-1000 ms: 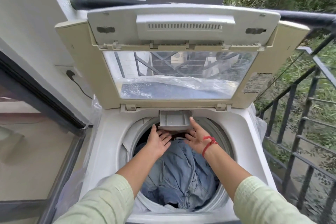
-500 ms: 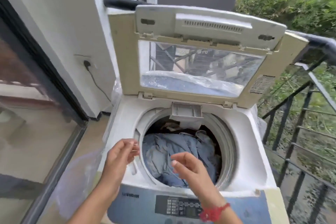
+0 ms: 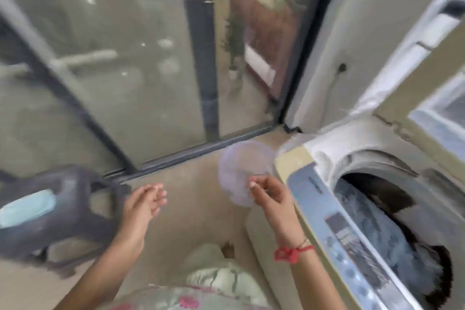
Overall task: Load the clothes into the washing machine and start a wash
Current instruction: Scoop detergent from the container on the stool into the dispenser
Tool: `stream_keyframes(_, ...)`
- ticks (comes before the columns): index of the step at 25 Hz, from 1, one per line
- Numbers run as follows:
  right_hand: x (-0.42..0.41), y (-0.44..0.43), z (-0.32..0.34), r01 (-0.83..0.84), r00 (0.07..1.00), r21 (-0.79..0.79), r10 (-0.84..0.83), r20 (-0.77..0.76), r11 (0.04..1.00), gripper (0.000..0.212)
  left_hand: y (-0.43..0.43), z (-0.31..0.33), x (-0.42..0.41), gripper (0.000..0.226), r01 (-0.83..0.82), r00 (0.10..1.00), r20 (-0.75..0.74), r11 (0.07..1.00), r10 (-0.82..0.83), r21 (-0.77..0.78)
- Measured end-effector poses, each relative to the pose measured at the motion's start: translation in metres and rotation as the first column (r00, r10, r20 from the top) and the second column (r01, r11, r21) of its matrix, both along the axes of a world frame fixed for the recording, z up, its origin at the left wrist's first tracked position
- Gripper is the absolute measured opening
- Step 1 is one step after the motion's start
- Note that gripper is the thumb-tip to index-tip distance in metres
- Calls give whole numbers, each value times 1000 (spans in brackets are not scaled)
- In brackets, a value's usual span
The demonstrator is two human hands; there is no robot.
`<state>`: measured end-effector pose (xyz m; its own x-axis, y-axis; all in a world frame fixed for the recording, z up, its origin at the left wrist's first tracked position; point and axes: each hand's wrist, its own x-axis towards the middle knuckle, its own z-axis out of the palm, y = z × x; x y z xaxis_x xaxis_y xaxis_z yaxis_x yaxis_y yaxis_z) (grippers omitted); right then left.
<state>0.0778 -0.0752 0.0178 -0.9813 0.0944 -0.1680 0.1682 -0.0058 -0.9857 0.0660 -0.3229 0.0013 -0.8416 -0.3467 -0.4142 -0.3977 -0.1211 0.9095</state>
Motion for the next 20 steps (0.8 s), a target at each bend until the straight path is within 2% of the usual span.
stream_keyframes(2, -15, -44, -1, -134, 991, 6, 133, 30, 991, 21, -53, 3, 28, 26, -160, 987, -5, 987, 160, 4)
stream_keyframes(4, -27, -90, -1, -302, 952, 17, 300, 65, 953, 21, -100, 5, 57, 25, -303, 953, -2, 951, 304, 59)
stream_keyframes(8, -39, -186, 0, -596, 801, 73, 587, 113, 799, 3, -174, -8, 107, 21, -609, 792, 14, 787, 611, 100)
stream_keyframes(12, -59, -288, -15, -734, 678, 135, 713, 178, 665, 11, -245, -25, 108, 20, -693, 720, 68, 709, 691, 130)
stream_keyframes(15, -79, -382, -39, -766, 637, 268, 744, 201, 584, 21, -320, -44, 92, 19, -727, 687, 109, 672, 719, 141)
stream_keyframes(17, -90, -448, -58, -787, 587, 373, 782, 210, 491, 25, -379, -53, 72, 19, -724, 689, 80, 676, 721, 138)
stream_keyframes(20, -108, -531, -88, -827, 508, 426, 813, 285, 367, 37, -459, -79, 42, 15, -701, 712, 91, 711, 696, 49)
